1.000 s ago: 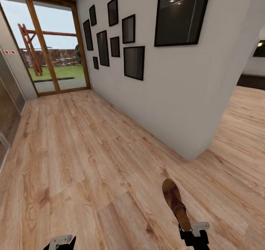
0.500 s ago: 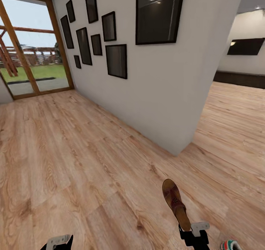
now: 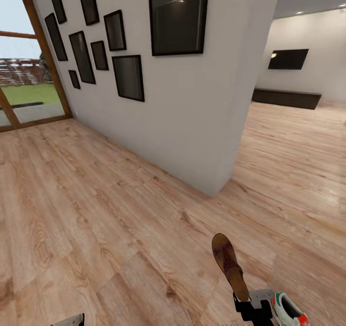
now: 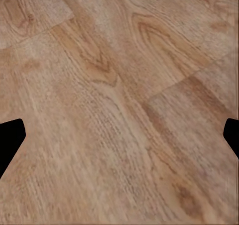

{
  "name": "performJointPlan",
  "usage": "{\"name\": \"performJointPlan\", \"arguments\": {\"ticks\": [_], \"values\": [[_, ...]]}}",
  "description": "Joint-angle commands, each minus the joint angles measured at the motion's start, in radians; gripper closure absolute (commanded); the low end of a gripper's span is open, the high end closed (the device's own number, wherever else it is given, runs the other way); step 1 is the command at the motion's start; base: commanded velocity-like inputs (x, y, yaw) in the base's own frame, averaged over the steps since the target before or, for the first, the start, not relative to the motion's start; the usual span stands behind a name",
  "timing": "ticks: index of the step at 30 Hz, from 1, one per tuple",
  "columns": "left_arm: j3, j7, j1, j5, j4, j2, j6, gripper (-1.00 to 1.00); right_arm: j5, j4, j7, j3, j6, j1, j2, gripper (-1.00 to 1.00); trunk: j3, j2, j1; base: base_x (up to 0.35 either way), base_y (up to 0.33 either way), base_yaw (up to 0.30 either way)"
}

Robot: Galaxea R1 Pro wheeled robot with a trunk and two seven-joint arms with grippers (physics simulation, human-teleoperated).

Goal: Pick up the two gym shoes and the two sandals from the corridor floor and place them onto the hallstand (shoe rack) in the corridor, making sure they are on the rack and not on the floor. Arrange them so the two gym shoes are next to each other and the two sandals are next to each other.

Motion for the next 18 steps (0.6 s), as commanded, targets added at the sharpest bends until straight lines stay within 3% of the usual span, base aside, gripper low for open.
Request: {"name": "performJointPlan", "arguments": {"ticks": [1, 8, 18], "values": [[0.001, 0.003, 0.000, -0.004, 0.001, 0.000, -0.005, -1.00, 0.006, 0.001, -0.005, 0.000, -0.001, -0.001, 0.000, 1.00, -0.002, 0.000, 0.000, 0.000, 0.000, -0.263], [0.000, 0.004, 0.000, -0.005, 0.002, -0.001, -0.008, -1.00, 0.006, 0.001, -0.005, 0.000, -0.001, -0.001, 0.000, 1.00, -0.006, 0.000, 0.000, 0.049, 0.027, -0.263], [0.000, 0.004, 0.000, -0.003, 0.003, -0.001, -0.008, -1.00, 0.006, 0.001, -0.005, 0.000, -0.001, -0.001, 0.000, 1.00, -0.013, 0.000, 0.000, 0.208, 0.209, -0.263]]}}
